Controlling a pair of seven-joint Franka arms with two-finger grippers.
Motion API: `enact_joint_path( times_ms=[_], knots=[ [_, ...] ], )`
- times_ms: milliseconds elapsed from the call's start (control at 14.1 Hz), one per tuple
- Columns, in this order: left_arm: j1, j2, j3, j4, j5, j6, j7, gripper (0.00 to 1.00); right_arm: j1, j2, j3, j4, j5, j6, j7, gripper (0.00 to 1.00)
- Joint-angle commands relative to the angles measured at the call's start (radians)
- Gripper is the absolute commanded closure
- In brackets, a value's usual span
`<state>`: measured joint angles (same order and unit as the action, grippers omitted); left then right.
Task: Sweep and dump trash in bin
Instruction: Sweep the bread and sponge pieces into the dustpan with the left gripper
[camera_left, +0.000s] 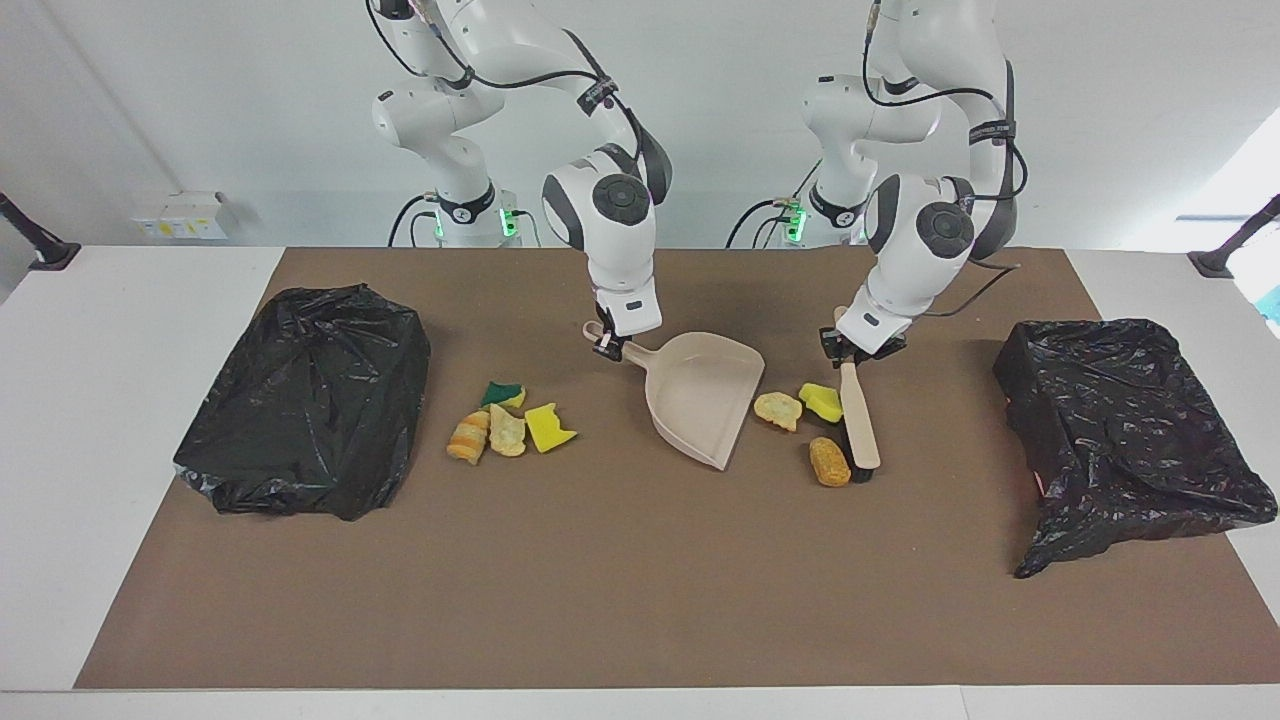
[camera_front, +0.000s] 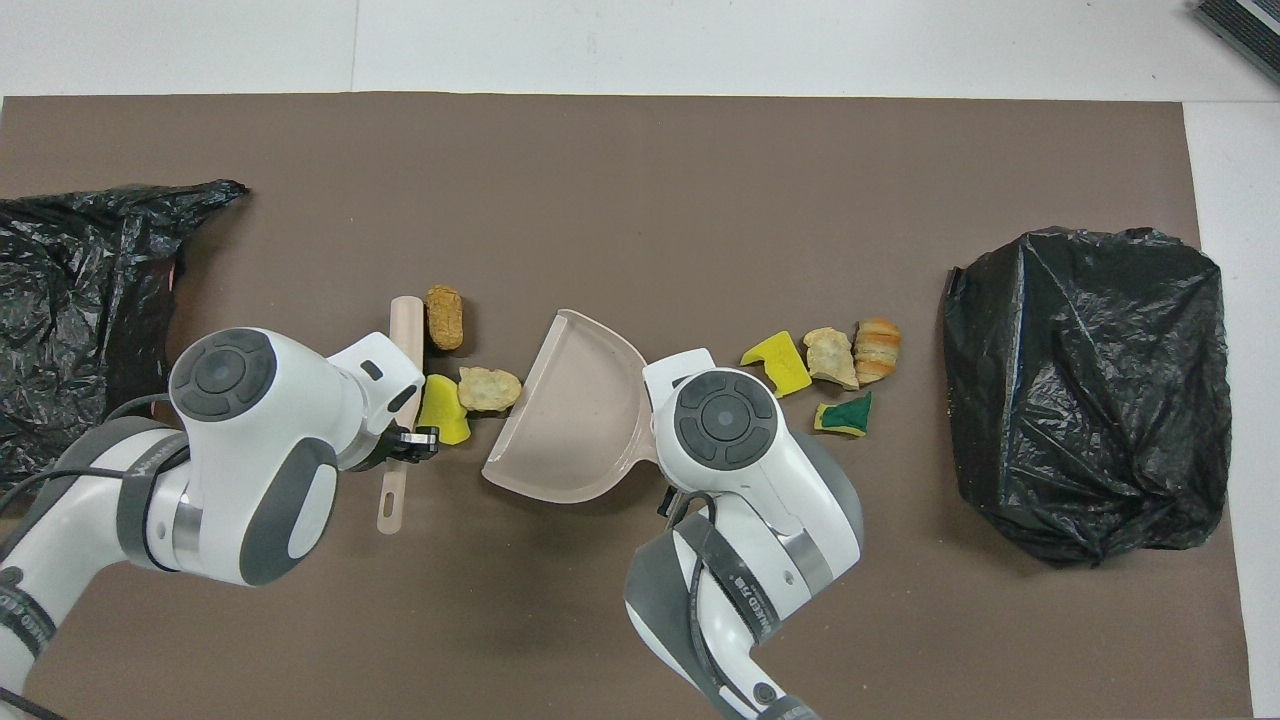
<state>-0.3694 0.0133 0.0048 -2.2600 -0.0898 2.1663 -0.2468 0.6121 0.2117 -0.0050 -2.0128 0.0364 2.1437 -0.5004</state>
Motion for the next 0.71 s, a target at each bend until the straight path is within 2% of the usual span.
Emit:
enact_joint_path(
  times_ms=[0,355,640],
  knots=[
    [-0.101,-0.006,0.006,-0.026,-0.039,0.03,-0.075,1.0,-0.005,0.012,0.004,-0.011,0.002,0.024,0.008,1.0],
    [-0.261,0.004,0.004,0.008,-0.116,0.027,-0.204,1.0,-0.005,0.012,0.004,-0.011,0.002,0.021,0.011,1.0],
    [-0.277,-0.018,0.009,0.014,-0.113,-0.045,-0.201,1.0,-0.005,0.012,0.004,-0.011,0.002,0.021,0.011,1.0]
  ],
)
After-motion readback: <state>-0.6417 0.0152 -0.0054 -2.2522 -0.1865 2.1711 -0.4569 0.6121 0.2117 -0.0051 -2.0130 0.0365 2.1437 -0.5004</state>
